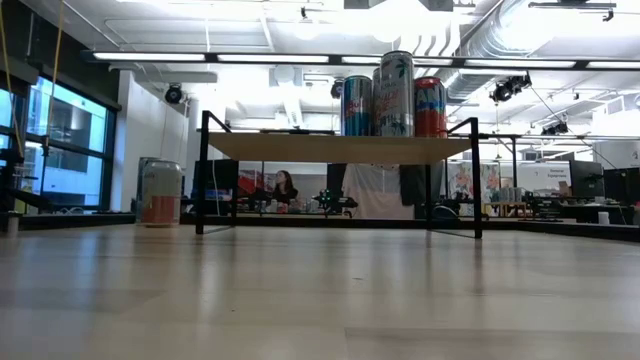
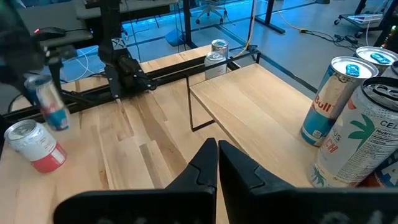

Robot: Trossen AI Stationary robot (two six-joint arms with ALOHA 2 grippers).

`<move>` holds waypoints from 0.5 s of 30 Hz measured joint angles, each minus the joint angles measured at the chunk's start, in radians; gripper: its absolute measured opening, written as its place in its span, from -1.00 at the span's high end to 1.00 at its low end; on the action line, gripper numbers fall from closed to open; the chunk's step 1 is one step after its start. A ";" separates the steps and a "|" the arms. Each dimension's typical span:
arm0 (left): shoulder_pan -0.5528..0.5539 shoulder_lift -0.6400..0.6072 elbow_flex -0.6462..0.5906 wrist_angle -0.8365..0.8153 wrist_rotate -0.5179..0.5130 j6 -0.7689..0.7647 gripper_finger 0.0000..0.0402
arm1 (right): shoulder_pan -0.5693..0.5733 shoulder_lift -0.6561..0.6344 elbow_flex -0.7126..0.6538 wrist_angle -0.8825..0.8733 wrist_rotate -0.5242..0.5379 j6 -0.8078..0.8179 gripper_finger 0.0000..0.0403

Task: Place canned beverage on shelf
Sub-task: Put the bottom blue soda can on the shelf aligned with the blue soda can

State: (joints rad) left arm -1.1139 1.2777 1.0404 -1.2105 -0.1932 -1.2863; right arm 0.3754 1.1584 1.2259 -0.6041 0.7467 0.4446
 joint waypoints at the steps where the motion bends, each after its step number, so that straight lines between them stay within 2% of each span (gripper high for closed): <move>1: 0.005 -0.034 0.000 -0.031 -0.001 -0.018 0.05 | -0.005 0.000 0.000 0.000 0.000 0.000 1.00; 4: 0.035 -0.136 0.000 -0.104 -0.035 -0.066 0.05 | -0.019 0.000 0.000 0.000 0.000 0.000 1.00; 8: 0.103 -0.252 0.000 -0.197 -0.152 -0.121 0.05 | -0.031 0.000 0.000 0.000 -0.026 0.002 1.00; 12: 0.199 -0.324 0.000 -0.185 -0.310 -0.125 0.05 | -0.036 0.000 0.000 0.000 -0.082 0.003 1.00; 15: 0.278 -0.335 0.000 -0.142 -0.473 -0.076 0.05 | -0.035 0.000 0.000 -0.001 -0.105 0.003 1.00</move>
State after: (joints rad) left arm -0.8361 0.9424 1.0409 -1.3529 -0.6660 -1.3626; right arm 0.3401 1.1584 1.2257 -0.6054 0.6412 0.4473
